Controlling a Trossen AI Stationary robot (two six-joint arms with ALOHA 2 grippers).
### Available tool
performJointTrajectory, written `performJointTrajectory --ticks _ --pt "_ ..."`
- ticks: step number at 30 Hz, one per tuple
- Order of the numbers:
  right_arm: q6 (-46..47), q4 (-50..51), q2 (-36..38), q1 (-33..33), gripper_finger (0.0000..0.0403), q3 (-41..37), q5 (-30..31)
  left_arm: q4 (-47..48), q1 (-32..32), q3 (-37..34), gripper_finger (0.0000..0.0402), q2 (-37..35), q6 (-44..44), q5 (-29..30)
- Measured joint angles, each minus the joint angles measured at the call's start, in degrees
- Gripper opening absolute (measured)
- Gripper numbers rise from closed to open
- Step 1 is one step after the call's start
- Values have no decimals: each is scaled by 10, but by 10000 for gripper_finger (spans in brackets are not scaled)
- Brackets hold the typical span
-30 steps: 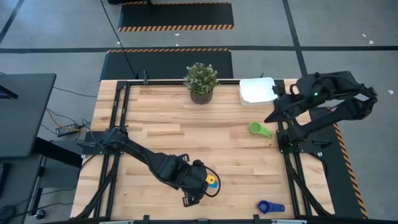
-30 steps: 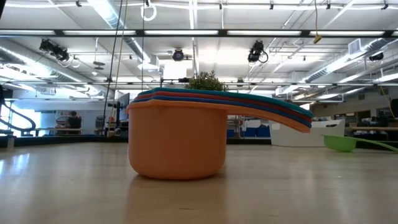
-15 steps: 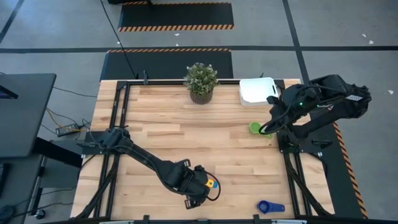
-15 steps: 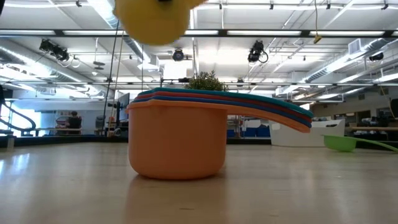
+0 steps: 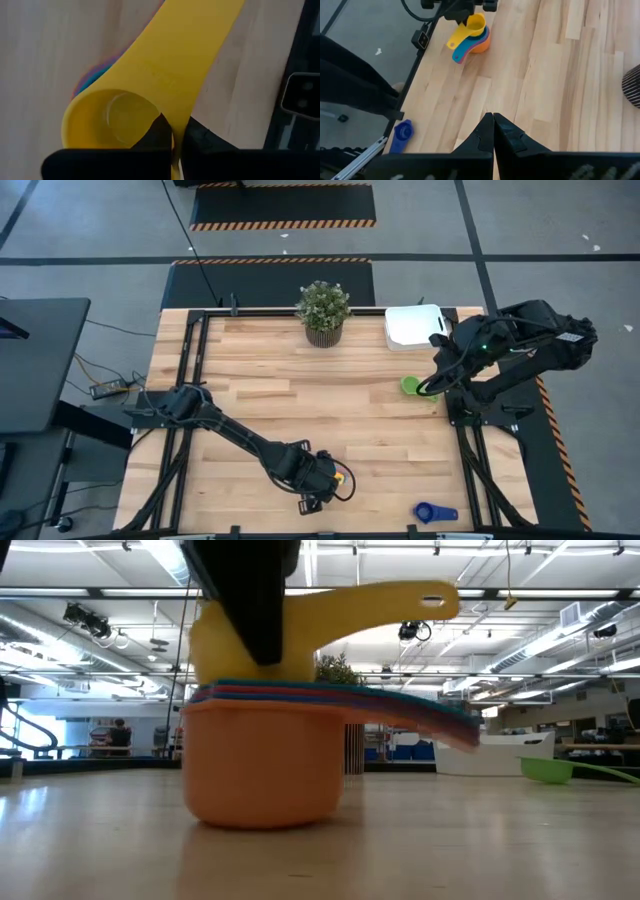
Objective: Nest measuring cups in basket
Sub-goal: Stack the yellow measuring cup on top of the light blue measuring cup
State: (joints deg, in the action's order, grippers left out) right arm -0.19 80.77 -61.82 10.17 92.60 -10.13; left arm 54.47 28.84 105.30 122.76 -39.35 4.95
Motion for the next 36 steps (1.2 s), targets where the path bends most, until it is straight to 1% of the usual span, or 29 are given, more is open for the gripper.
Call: performJointTrajectory --ticks 6,27,36 --pt "0 0 0 0 4 0 1 -26 -6 0 13 0 15 -1" --pt "0 0 0 0 4 0 2 -1 -8 0 14 2 10 -9" --pt "0 0 0 0 4 0 1 -4 -7 0 80 2 10 -12"
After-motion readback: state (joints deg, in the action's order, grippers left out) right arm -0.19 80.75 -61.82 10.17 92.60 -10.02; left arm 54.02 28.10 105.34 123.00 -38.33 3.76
